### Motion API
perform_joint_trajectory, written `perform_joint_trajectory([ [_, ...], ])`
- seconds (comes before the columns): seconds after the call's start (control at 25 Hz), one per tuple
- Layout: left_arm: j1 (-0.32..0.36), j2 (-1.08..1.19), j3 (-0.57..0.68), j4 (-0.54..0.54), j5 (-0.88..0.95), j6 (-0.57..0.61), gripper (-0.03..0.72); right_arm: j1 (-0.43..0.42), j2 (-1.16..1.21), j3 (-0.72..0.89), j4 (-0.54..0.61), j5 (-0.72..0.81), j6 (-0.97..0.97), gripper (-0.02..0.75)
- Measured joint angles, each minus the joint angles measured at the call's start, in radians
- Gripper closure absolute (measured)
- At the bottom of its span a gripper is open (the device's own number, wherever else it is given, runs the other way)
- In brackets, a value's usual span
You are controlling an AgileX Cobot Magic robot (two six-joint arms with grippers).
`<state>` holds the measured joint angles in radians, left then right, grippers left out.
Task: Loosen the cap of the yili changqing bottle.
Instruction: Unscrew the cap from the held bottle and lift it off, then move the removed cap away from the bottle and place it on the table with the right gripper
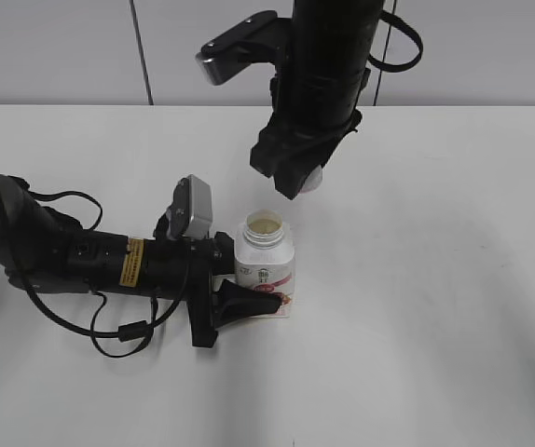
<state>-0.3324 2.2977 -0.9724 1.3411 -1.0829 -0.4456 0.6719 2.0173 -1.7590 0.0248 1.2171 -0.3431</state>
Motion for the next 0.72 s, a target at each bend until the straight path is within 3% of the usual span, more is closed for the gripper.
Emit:
perform_joint_trajectory([
  [0.32, 0.000, 0.000, 0.000, -0.001, 0.001, 0.000, 0.302, -0.046, -0.002, 0.042, -0.031, -0.038, 0.299, 0.350],
  [0.72, 0.000, 0.000, 0.000, -0.001, 0.000, 0.000, 0.302, -0.245, -0.082, 0.351, -0.036, -0.273, 0.447, 0.350],
])
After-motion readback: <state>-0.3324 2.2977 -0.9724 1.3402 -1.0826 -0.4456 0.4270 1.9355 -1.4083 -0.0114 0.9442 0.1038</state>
